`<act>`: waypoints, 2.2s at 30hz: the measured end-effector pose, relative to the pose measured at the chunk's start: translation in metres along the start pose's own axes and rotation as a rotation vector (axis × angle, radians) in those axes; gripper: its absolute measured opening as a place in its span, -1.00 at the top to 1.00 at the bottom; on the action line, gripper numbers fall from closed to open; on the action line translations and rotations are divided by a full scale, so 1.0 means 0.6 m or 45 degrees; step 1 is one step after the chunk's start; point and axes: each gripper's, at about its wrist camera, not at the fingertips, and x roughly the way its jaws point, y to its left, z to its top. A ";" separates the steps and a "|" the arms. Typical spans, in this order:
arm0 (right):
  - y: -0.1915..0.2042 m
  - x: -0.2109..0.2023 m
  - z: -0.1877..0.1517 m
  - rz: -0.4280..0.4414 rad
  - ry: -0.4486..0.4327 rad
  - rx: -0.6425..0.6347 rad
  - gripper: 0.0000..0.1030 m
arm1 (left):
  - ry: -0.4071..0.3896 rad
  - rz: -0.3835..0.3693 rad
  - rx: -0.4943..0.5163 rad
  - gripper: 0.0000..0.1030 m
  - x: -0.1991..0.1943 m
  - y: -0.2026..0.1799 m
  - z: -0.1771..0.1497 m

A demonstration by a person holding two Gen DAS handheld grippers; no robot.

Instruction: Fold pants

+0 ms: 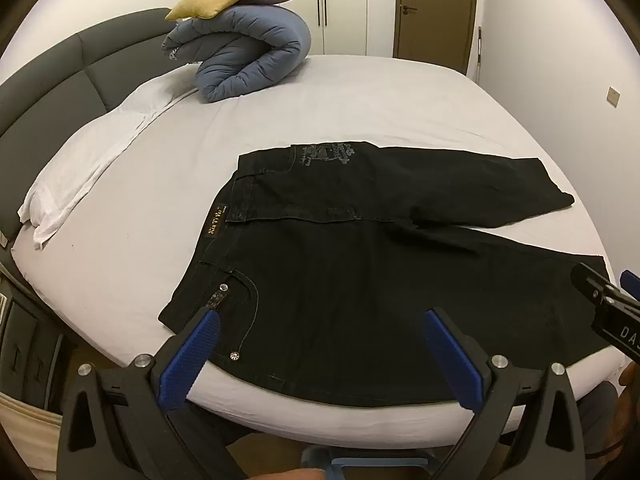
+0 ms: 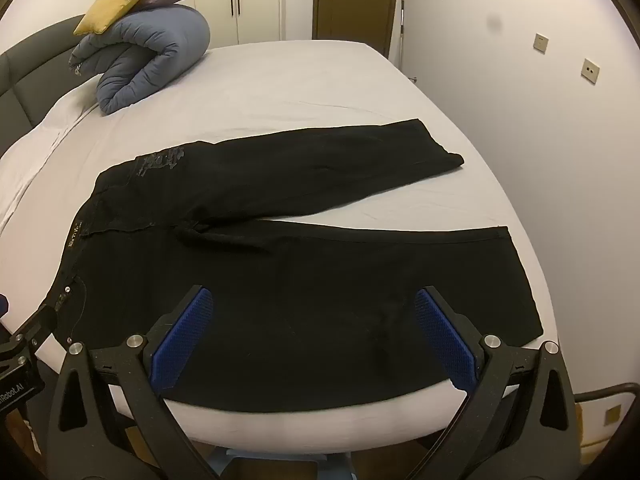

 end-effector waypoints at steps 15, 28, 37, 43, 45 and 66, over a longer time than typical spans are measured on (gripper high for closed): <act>0.005 -0.001 -0.008 0.004 0.010 -0.008 -1.00 | -0.003 0.018 0.014 -1.00 0.002 0.001 -0.002; 0.014 0.007 -0.016 0.014 0.019 -0.014 -1.00 | 0.000 0.021 0.018 -1.00 0.002 0.000 -0.002; 0.018 0.006 -0.021 0.014 0.023 -0.017 -1.00 | 0.002 0.021 0.019 -1.00 -0.002 -0.003 -0.005; 0.024 0.006 -0.028 0.014 0.023 -0.021 -1.00 | 0.004 0.022 0.020 -1.00 -0.002 -0.004 -0.005; 0.024 0.006 -0.027 0.014 0.024 -0.021 -1.00 | 0.004 0.022 0.020 -1.00 -0.001 -0.004 -0.005; 0.029 0.015 -0.030 0.017 0.037 -0.028 -1.00 | 0.006 0.022 0.019 -1.00 -0.001 -0.004 -0.005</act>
